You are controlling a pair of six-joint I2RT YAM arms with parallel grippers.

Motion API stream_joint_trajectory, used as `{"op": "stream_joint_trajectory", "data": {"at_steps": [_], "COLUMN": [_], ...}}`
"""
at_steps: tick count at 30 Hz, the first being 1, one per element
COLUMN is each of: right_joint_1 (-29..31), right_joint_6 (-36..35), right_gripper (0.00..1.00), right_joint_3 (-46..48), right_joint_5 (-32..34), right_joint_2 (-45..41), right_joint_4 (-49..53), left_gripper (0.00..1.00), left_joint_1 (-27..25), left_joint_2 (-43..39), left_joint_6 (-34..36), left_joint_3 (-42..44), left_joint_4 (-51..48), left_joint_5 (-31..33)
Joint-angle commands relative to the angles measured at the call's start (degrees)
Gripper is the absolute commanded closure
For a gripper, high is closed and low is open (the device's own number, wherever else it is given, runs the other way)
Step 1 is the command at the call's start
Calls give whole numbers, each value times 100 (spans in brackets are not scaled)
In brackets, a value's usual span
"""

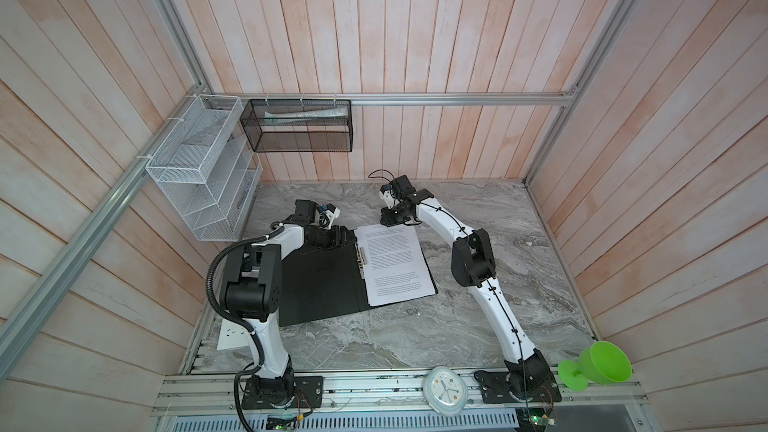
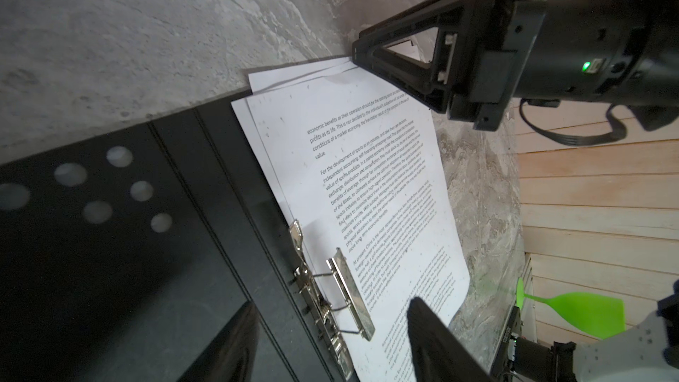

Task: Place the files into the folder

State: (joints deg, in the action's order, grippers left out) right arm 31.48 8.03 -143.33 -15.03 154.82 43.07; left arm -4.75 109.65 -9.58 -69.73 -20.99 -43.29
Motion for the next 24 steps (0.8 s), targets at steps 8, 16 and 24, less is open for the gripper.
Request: {"op": "stream_joint_trajectory", "data": {"at_steps": [8,16,24], "right_joint_1": [12,-313,-206], "right_joint_6": [136,949,931], "right_gripper": [73,76,79], "right_joint_3": [-37,-227,401], "right_joint_5": [146,-820,-136], "right_joint_2": [-265,-403,-1183], "right_joint_4": [-19,-751,229], "left_gripper": [33,33,33], "left_joint_1": [36,-36,-337], "left_joint_2": [404,951,1882], "left_joint_6": [439,482,783], "left_joint_3": [-856,-1836,-3235], "left_joint_4": [-134,-288,-820], "left_joint_5": [146,239,462]}}
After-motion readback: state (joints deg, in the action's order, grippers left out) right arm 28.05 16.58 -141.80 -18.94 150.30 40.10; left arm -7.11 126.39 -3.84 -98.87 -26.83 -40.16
